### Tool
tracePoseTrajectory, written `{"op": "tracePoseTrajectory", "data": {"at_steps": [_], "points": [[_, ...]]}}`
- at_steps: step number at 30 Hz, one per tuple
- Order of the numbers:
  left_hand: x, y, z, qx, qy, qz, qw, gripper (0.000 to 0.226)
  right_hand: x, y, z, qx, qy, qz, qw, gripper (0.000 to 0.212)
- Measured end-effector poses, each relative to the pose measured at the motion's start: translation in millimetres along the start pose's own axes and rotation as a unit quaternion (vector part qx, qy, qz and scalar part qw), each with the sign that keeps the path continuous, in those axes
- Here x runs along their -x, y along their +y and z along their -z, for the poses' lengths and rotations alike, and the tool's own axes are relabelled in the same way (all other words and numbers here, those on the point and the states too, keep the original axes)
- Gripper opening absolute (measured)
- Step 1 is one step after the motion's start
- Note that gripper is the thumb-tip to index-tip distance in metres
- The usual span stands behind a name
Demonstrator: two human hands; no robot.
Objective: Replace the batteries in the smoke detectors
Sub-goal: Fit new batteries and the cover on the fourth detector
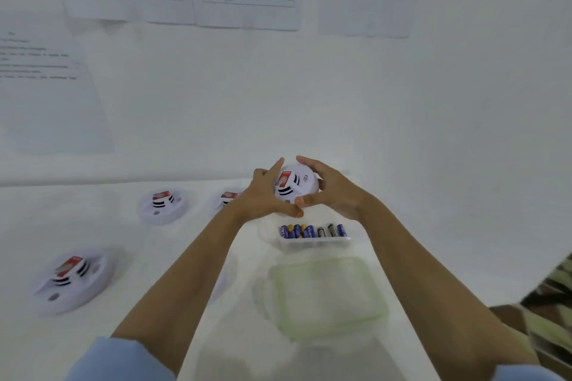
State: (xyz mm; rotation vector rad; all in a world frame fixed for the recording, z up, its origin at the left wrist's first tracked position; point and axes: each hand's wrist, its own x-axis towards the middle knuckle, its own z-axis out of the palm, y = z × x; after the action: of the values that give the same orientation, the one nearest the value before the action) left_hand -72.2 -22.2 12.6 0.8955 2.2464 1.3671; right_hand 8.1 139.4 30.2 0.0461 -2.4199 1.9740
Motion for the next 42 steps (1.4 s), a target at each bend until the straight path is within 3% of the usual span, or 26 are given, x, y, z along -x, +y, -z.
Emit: {"op": "tracePoseTrajectory", "data": {"at_steps": [3,5,7,11,14,17,20,24,40,42], "points": [[-7,7,-17,0.037,0.007,-0.018,0.999,0.113,5,6,23,-0.077,0.011,-0.004,0.997,0.060],[-7,8,-26,0.111,0.020,-0.032,0.993,0.101,4,14,33,-0.131,0.026,-0.022,0.991,0.053],[-8,10,-35,0.172,0.044,-0.042,0.983,0.095,4,22,40,-0.152,0.012,-0.059,0.987,0.052],[-11,3,-45,0.222,0.052,-0.036,0.973,0.105,5,26,32,-0.204,-0.062,-0.099,0.972,0.053],[-11,2,-42,0.191,0.044,-0.037,0.980,0.106,-3,29,25,-0.249,-0.015,-0.071,0.966,0.056],[-12,-2,-41,0.149,0.065,-0.072,0.984,0.091,-9,30,24,-0.209,0.030,-0.057,0.976,0.058],[-10,-7,-44,0.146,0.115,-0.097,0.978,0.106,-11,34,27,-0.162,0.029,-0.047,0.985,0.061],[-11,-17,-47,0.132,0.112,-0.111,0.979,0.108,-13,36,26,-0.092,0.028,-0.042,0.994,0.065],[-28,-29,-52,0.086,0.164,-0.127,0.974,0.106,-18,49,17,-0.131,0.070,-0.065,0.987,0.062],[-31,-29,-48,0.082,0.157,-0.128,0.976,0.106,-18,46,23,-0.082,0.064,-0.060,0.993,0.061]]}}
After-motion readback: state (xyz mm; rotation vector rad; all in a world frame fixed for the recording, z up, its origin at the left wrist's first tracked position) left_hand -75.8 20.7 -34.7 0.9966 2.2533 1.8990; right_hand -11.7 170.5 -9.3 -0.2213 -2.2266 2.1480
